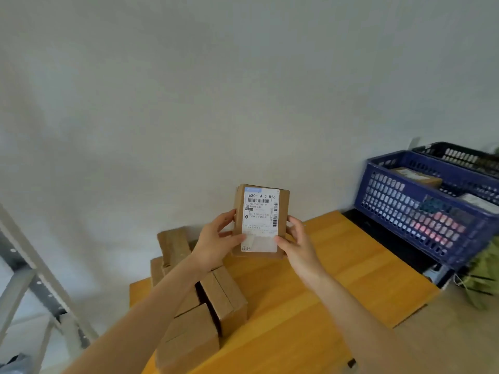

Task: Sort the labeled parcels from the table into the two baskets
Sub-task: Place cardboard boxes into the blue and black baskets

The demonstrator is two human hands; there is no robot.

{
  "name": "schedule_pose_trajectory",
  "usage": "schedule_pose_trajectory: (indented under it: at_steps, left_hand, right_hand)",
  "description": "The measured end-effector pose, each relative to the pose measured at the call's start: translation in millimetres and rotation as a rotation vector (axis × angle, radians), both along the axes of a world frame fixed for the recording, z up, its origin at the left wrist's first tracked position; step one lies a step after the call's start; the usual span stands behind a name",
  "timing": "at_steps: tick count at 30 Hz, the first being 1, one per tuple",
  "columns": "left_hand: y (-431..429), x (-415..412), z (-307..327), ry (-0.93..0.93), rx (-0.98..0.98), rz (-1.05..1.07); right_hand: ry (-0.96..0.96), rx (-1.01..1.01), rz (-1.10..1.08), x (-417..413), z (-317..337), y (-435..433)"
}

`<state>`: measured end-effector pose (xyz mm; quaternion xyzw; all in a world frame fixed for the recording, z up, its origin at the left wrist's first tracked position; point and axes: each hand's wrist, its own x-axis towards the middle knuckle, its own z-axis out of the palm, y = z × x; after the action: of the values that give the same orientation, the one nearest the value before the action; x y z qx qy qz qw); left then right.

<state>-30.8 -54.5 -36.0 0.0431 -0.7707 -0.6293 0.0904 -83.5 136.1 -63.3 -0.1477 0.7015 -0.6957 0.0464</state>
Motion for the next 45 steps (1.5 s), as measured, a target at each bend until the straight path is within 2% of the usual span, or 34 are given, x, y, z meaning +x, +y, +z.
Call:
schedule_pose_trajectory:
  at_steps: [7,16,31,38,45]
  left_hand:
    - [71,-26,-20,0.009,-0.004,-0.207]
    - [211,-66,-31,-0.051,0.077,-0.367]
    - [480,-134,-25,-0.115,0.042,-0.335]
    - [568,-188,-15,-0.102,0.034,-0.365]
    - [634,-279,-11,-0.069,0.057,-0.357]
  right_hand:
    - [-0.06,0.029,-0.192,9,-14,74]
    - [-0.081,0.028,-0.389,6,-27,215]
    - [-0.071,0.053,-0.391,-61,-24,487]
    - [-0.094,0.014,-0.425,-113,-29,573]
    - [-0.083,0.03,-0.454,-196,-18,639]
